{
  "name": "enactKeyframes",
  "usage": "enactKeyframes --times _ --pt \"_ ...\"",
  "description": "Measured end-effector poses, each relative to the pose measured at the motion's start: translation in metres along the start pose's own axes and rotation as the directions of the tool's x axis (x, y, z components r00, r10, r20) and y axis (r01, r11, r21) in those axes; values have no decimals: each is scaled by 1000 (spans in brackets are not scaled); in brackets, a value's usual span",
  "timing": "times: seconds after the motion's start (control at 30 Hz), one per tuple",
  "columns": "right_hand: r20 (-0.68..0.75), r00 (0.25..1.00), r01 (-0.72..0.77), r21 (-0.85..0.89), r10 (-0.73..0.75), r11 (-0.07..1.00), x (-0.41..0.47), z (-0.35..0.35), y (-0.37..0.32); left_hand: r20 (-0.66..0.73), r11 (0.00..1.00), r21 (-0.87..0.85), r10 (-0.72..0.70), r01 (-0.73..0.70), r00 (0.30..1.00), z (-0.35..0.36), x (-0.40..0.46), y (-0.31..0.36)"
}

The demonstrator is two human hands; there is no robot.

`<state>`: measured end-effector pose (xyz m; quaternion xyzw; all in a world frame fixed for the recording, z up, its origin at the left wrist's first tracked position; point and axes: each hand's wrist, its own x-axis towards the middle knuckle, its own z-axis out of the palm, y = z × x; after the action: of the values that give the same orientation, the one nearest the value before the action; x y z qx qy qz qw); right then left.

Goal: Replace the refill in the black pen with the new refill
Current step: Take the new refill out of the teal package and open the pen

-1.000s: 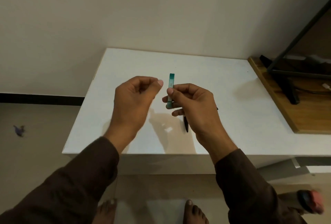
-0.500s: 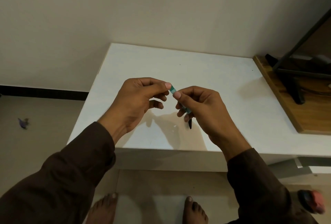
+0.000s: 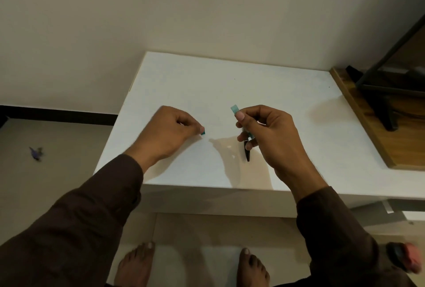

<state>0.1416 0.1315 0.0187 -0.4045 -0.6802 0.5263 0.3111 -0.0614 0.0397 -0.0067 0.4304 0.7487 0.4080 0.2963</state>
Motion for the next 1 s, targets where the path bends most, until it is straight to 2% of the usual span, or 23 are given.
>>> enactKeyframes --times 0.13,0.4,0.5,0.6,0.7,0.77,0.87,1.0 --pt "-22 1000 1 -17 -1 1000 1 -1 1 30 983 181 5 -10 1000 7 -1 1" --pt "-23 1000 -14 -39 13 999 1 1 4 6 985 171 31 -32 999 6 1 0" --pt "-32 999 -16 -33 15 999 1 1 3 -47 1000 0 27 -27 999 1 3 2" --pt "-50 999 -10 -9 9 1000 2 0 -1 -99 974 -226 12 -34 995 1 1 8" --pt "-62 998 25 -65 -29 998 1 0 -3 73 889 -451 -53 80 996 11 -5 18" --pt "-57 996 61 -111 -67 992 -1 0 -5 177 834 -536 -41 131 983 16 -8 21" --pt "-30 994 103 -159 -109 982 -4 0 -8 234 781 -608 2 145 972 17 -8 23" --pt "-9 990 134 -240 -141 961 -6 3 -14 251 766 -625 11 153 968 16 -9 21"
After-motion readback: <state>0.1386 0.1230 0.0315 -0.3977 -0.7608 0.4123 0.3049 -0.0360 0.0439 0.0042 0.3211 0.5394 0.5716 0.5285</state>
